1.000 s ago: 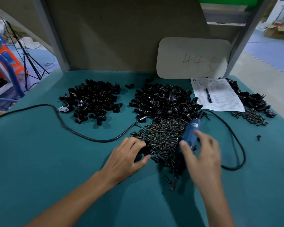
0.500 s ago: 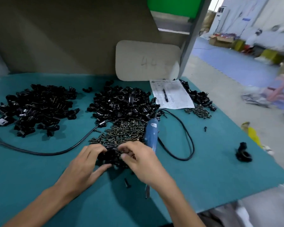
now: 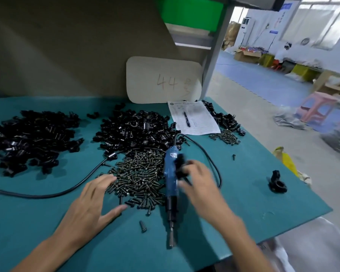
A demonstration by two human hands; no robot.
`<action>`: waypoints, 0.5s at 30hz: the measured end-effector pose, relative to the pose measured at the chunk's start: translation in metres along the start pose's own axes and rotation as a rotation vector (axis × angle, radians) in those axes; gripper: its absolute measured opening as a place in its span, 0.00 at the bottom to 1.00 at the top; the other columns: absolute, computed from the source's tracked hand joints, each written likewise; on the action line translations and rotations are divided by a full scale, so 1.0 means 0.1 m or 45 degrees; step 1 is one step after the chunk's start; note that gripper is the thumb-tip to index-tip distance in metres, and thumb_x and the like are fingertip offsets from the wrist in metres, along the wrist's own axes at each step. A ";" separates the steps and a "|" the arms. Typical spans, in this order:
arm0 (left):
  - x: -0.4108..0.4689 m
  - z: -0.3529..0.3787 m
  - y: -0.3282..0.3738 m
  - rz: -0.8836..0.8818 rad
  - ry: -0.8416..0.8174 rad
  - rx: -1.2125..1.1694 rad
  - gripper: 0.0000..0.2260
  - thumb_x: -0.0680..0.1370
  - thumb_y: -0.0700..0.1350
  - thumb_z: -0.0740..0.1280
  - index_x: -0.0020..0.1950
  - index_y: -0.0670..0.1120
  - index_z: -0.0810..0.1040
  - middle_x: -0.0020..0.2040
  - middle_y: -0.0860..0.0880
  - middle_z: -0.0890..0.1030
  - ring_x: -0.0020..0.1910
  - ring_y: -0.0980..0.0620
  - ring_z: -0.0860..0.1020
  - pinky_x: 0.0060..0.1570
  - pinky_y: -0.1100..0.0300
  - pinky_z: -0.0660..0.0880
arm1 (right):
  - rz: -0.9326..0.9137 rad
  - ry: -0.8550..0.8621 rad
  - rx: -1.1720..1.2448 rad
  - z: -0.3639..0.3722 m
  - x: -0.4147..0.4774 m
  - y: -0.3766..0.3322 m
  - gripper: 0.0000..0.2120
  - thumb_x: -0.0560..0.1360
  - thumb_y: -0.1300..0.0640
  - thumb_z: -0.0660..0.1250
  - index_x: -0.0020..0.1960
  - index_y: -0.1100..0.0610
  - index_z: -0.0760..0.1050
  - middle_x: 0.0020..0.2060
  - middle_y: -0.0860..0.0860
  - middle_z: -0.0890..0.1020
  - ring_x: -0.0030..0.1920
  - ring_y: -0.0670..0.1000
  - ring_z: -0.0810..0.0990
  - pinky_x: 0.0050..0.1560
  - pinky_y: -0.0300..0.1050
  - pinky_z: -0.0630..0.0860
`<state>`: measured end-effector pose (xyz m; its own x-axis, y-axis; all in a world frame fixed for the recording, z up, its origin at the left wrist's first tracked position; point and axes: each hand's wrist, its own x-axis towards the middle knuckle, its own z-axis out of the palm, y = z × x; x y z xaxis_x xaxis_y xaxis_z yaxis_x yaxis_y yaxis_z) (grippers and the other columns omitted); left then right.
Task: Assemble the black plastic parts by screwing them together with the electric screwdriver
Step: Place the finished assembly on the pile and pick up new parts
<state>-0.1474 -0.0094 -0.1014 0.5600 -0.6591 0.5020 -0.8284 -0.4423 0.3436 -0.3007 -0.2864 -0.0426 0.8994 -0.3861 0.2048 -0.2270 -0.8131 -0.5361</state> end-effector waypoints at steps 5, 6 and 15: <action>0.02 -0.02 0.06 -0.019 0.005 0.107 0.27 0.79 0.65 0.58 0.69 0.47 0.73 0.65 0.51 0.75 0.65 0.55 0.70 0.55 0.57 0.77 | 0.525 0.153 -0.533 -0.70 -0.14 1.19 0.16 0.80 0.55 0.70 0.63 0.64 0.75 0.60 0.62 0.78 0.63 0.65 0.72 0.63 0.56 0.66; 0.03 -0.03 0.07 -0.054 0.003 0.100 0.26 0.80 0.65 0.58 0.68 0.48 0.74 0.64 0.52 0.75 0.65 0.56 0.70 0.56 0.58 0.76 | 0.608 0.150 -0.617 -0.77 -0.17 1.38 0.17 0.80 0.54 0.70 0.63 0.64 0.75 0.59 0.64 0.79 0.62 0.67 0.73 0.63 0.58 0.66; 0.09 -0.07 -0.19 -0.526 0.239 -0.098 0.12 0.82 0.53 0.62 0.63 0.53 0.74 0.57 0.61 0.74 0.59 0.63 0.68 0.61 0.57 0.69 | 0.800 0.328 -0.636 -0.78 0.08 1.45 0.18 0.76 0.54 0.74 0.62 0.62 0.80 0.62 0.67 0.79 0.63 0.68 0.74 0.67 0.59 0.67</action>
<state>-0.1261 -0.0024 -0.0977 0.8404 -0.3119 0.4432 -0.5365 -0.5938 0.5996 -0.3557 -0.4411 -0.0547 0.4506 -0.8694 0.2026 -0.8502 -0.4872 -0.1998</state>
